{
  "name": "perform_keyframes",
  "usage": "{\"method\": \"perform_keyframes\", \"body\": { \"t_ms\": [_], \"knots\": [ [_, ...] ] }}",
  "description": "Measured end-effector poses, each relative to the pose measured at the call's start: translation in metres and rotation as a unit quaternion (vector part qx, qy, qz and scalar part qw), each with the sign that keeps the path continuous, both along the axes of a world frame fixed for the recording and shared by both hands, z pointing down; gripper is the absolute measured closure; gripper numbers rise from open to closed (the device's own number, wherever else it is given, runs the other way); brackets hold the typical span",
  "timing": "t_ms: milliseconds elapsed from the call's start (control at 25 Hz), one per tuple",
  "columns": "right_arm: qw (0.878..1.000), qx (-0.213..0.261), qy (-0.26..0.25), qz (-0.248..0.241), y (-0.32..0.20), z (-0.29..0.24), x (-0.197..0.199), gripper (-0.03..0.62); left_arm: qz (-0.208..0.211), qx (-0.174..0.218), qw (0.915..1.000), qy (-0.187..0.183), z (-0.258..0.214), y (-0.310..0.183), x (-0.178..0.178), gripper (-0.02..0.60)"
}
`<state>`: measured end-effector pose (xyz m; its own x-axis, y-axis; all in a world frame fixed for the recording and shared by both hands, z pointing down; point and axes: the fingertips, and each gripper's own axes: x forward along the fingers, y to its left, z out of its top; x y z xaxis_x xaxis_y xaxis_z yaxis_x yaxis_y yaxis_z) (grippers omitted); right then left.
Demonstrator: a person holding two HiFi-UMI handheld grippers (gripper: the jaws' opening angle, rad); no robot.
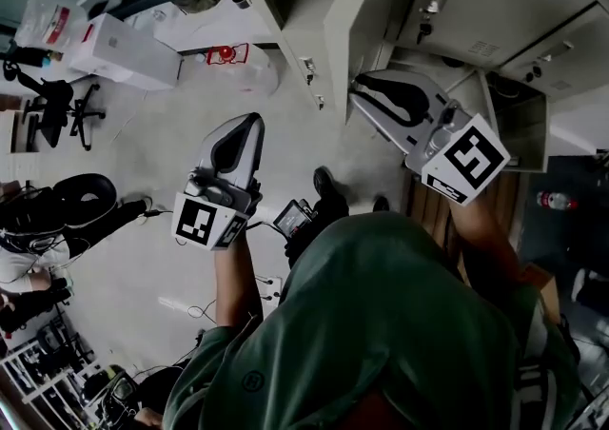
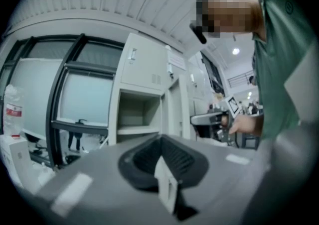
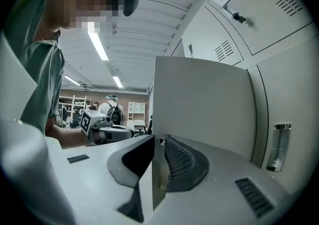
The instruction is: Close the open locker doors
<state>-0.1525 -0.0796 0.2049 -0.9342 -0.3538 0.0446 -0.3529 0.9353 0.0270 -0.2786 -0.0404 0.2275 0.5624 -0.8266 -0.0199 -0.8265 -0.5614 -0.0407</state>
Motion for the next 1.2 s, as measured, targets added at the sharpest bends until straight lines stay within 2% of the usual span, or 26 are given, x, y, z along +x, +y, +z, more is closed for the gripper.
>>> {"method": "perform_keyframes", "body": {
  "t_ms": [280, 640, 1200],
  "knots": [
    [1.000, -0.013, -0.007, 0.008, -0.033, 0.000, -0.049, 0.542, -0.011, -0.016, 0.9998, 0.004, 0.008, -0.024, -0.043, 0.583],
    [0.999, -0.012, -0.011, 0.052, -0.083, 0.004, -0.094, 0.545, -0.005, -0.020, 0.9997, 0.012, 0.019, -0.062, -0.087, 0.583],
    [0.989, -0.017, -0.003, 0.145, -0.170, 0.021, -0.115, 0.546, 0.033, -0.028, 0.9988, 0.023, 0.030, -0.116, -0.115, 0.583]
  ]
}}
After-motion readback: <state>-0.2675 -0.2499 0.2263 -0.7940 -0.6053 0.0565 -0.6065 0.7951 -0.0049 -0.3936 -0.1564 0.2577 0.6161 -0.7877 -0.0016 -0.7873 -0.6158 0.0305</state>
